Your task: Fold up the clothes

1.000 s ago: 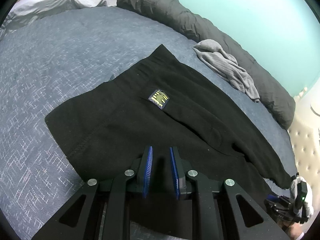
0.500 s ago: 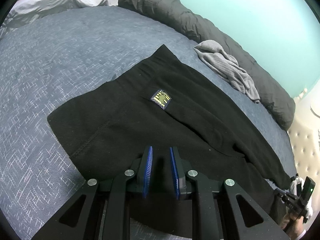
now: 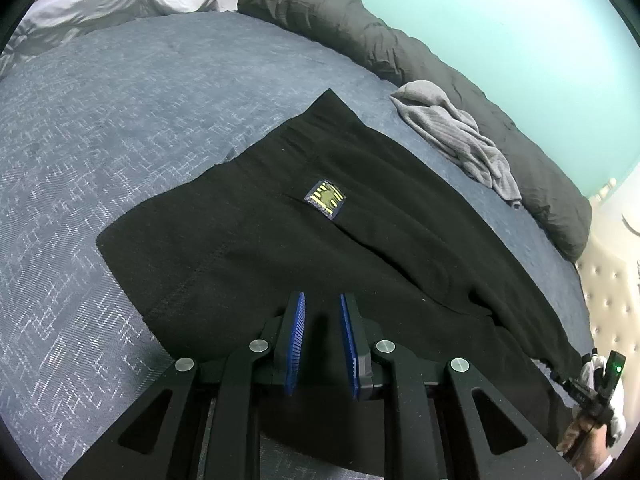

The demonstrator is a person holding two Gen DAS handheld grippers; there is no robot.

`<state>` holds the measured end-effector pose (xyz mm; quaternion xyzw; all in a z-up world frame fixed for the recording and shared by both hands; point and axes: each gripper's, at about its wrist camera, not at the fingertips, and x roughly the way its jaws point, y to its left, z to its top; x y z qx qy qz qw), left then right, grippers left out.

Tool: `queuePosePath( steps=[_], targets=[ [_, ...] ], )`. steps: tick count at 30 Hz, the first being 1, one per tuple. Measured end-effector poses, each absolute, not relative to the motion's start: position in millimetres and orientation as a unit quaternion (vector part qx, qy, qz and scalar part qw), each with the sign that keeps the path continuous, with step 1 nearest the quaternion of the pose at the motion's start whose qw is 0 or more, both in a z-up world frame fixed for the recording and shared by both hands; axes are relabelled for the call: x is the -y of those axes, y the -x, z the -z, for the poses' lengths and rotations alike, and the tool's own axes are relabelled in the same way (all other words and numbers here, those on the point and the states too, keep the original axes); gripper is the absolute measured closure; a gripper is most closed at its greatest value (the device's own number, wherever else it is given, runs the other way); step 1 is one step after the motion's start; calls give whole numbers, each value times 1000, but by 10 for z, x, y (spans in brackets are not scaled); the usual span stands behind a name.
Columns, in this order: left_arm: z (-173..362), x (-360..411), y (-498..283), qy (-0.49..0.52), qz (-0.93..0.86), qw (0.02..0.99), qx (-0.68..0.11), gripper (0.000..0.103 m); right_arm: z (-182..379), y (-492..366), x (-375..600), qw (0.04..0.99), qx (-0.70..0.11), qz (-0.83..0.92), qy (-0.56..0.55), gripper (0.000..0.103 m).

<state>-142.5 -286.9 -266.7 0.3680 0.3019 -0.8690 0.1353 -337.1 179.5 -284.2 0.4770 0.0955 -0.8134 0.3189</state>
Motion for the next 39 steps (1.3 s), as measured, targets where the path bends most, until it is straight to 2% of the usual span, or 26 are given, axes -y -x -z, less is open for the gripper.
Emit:
queuePosePath(
  steps=[3,5,7,17,30,31,32,35,39],
  targets=[
    [2664,2857,1430,-368,869,135,-301,83,2833,3339,-1663,334,-103,806,-478,97],
    [2669,2848,1433,-369,870,135,-299,83,2826,3316,-1500,342,-120,804,-472,67],
    [2678,2853,1435,-369,869,136,-299,83,2814,3302,-1317,350,-135,803,-463,61],
    [2758,2907,1490,-371,867,141,-303,83,2702,3349,-391,430,-142,777,-438,61],
    [2877,2872,1608,-379,865,130,-303,83,2811,3105,618,503,-240,714,-424,61],
    [2880,2872,1609,-379,865,129,-303,83,2827,3095,653,504,-247,713,-421,65],
    [2882,2871,1610,-379,865,128,-303,83,2832,3102,671,506,-247,712,-420,75],
    [2887,2874,1611,-379,865,126,-304,84,2778,3255,611,515,-202,715,-428,95],
    [2883,2883,1603,-378,865,124,-306,83,2743,3617,520,500,-122,727,-455,96]
  ],
)
